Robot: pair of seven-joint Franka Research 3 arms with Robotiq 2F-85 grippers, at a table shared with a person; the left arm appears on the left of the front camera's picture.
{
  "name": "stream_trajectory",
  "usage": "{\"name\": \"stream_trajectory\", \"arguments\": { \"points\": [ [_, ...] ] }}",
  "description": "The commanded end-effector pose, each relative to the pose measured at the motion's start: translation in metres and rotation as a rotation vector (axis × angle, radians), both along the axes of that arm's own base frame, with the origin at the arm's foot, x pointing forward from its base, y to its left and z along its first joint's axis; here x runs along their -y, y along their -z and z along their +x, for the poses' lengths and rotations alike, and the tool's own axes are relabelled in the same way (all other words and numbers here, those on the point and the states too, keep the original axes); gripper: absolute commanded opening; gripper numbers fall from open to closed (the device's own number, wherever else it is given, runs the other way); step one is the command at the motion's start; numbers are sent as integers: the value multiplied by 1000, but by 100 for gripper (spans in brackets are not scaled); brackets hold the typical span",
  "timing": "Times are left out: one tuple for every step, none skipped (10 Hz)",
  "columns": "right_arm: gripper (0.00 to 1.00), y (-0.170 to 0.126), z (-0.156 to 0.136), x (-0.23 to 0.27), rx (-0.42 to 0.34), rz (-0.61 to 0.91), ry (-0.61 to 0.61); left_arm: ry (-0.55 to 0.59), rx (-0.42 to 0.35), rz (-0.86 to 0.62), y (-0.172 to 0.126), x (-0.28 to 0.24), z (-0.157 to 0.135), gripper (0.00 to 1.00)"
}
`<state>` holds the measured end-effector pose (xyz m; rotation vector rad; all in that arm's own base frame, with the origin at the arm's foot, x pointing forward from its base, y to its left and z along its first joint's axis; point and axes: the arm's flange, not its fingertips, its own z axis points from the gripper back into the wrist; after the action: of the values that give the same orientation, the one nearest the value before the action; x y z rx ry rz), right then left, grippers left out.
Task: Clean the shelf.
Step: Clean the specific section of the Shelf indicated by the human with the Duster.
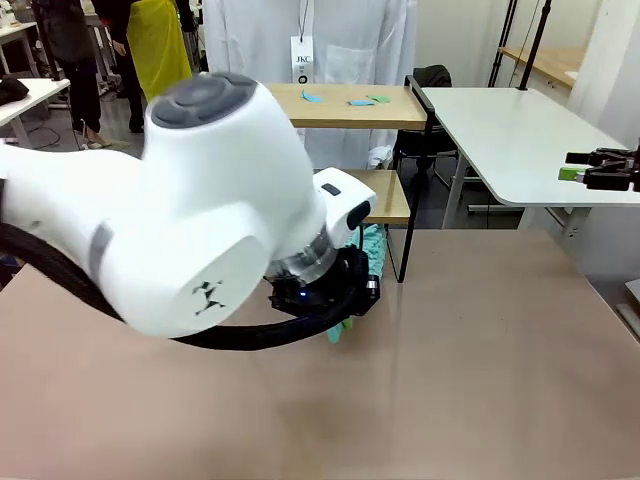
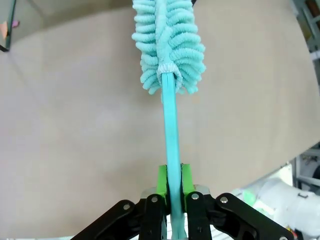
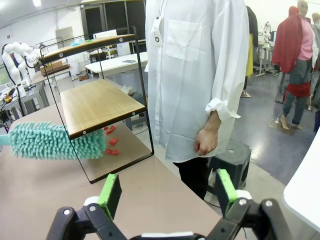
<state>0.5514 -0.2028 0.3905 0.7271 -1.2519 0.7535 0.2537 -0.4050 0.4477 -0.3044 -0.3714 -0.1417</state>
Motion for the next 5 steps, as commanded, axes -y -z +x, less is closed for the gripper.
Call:
{"name": "stream_trajectory", "arguments": {
  "points": [
    [100, -3, 0, -2, 5, -3, -2, -58, 52, -15, 18, 36, 17, 13],
    [100, -3, 0, -2, 5, -3, -2, -58, 77, -23, 22, 46, 25, 13],
    [100, -3, 0, -2, 5, -3, -2, -65, 93, -15, 27, 55, 30, 13],
    [100, -3, 0, -2, 5, -3, -2, -79, 105, -6, 29, 64, 38, 13],
    [100, -3, 0, -2, 5, -3, -2, -94, 114, -2, 33, 71, 44, 13]
  ]
}}
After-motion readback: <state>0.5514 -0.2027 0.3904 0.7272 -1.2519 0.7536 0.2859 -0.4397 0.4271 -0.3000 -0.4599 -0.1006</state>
